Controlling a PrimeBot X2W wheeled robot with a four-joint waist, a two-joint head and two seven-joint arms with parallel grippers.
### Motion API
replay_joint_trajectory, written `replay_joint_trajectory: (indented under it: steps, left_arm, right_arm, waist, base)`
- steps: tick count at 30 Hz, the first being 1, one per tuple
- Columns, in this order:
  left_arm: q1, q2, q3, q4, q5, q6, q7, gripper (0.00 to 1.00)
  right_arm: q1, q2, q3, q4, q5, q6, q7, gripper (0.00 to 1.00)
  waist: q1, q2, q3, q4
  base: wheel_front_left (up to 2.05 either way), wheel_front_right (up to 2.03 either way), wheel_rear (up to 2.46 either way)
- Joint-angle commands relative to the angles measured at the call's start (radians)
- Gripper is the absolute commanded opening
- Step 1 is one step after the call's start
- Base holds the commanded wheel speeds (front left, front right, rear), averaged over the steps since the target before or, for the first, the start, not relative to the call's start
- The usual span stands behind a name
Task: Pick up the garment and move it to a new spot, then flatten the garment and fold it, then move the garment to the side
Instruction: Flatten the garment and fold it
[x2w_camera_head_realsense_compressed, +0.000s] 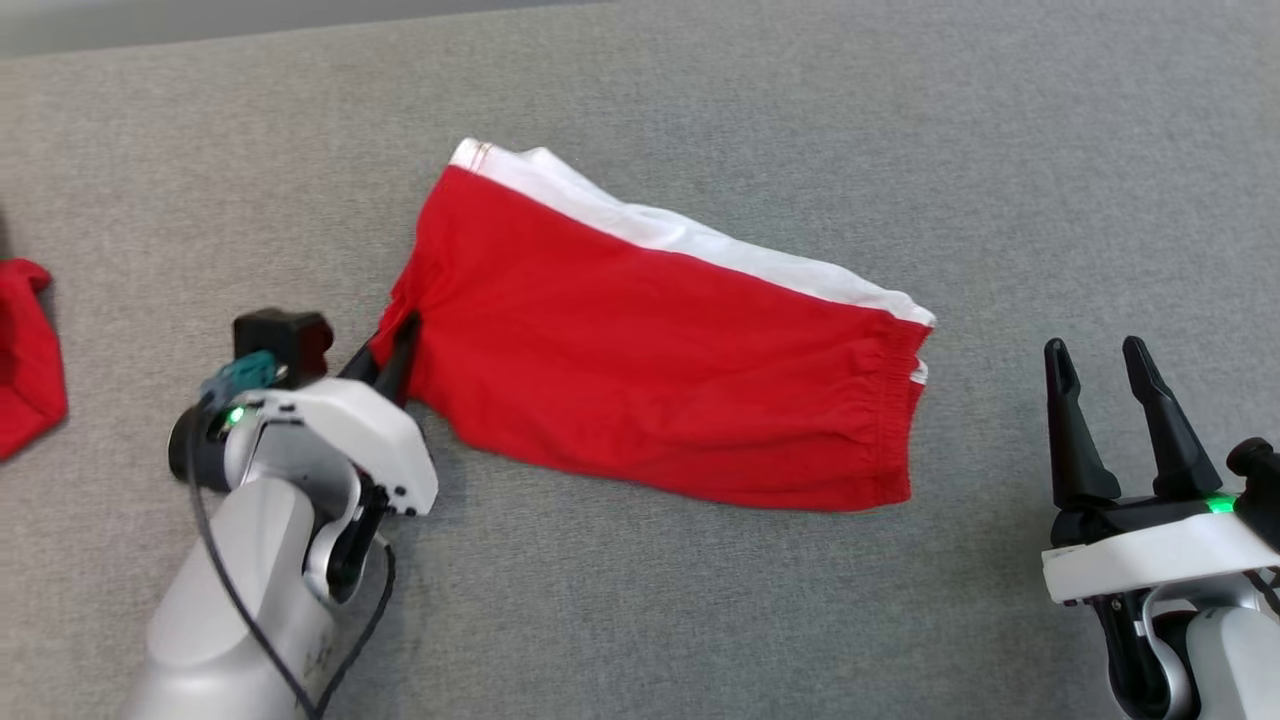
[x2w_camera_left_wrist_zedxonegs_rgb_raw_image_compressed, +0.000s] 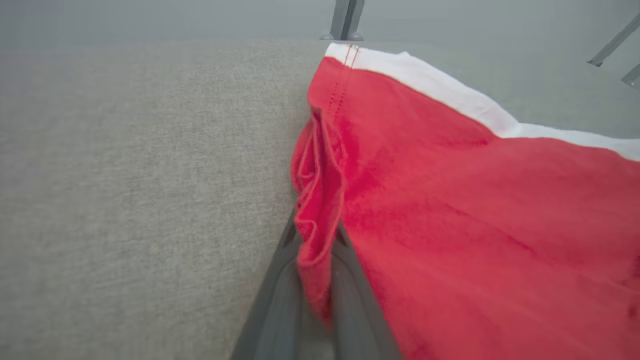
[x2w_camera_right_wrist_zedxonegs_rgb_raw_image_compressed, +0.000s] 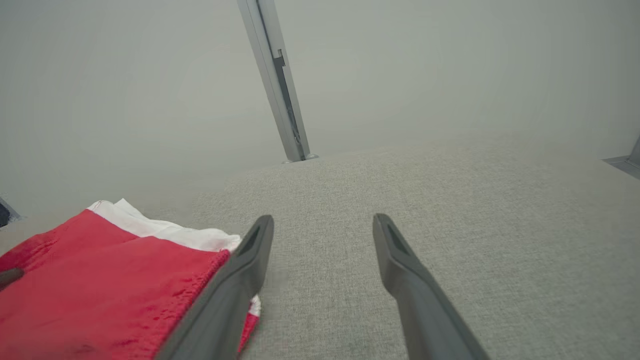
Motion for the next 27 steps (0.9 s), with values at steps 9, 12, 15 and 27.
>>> replay_joint_trajectory:
  steps: [9,12,15,27]
  left_arm:
    - [0.282,-0.022,0.066,-0.185,-0.08,0.077,-0.093,0.0]
    - [0.315,-0.026,0.064,-0.22,-0.086,0.088,-0.091,0.0]
    - [0.344,-0.025,0.061,-0.257,-0.085,0.099,-0.084,0.0]
    - [0.346,0.027,0.092,-0.402,0.019,0.137,-0.262,1.0]
  right_arm:
    - [0.038,-0.022,-0.025,-0.013,-0.006,0.0,0.032,1.0]
    - [0.039,-0.023,-0.027,-0.018,-0.009,0.0,0.036,1.0]
    - [0.043,-0.026,-0.03,-0.021,-0.009,0.0,0.044,1.0]
    - [0.065,-0.029,-0.042,-0.024,-0.038,0.0,0.063,1.0]
  waist:
    - [0.0,0.0,-0.045,0.085]
    - [0.0,0.0,-0.046,0.092]
    - [0.0,0.0,-0.051,0.095]
    - [0.0,0.0,-0.118,0.082]
  base:
    - [0.0,0.0,0.0]
    - [0.0,0.0,0.0]
    - [0.0,0.0,0.0]
    - [0.0,0.0,0.0]
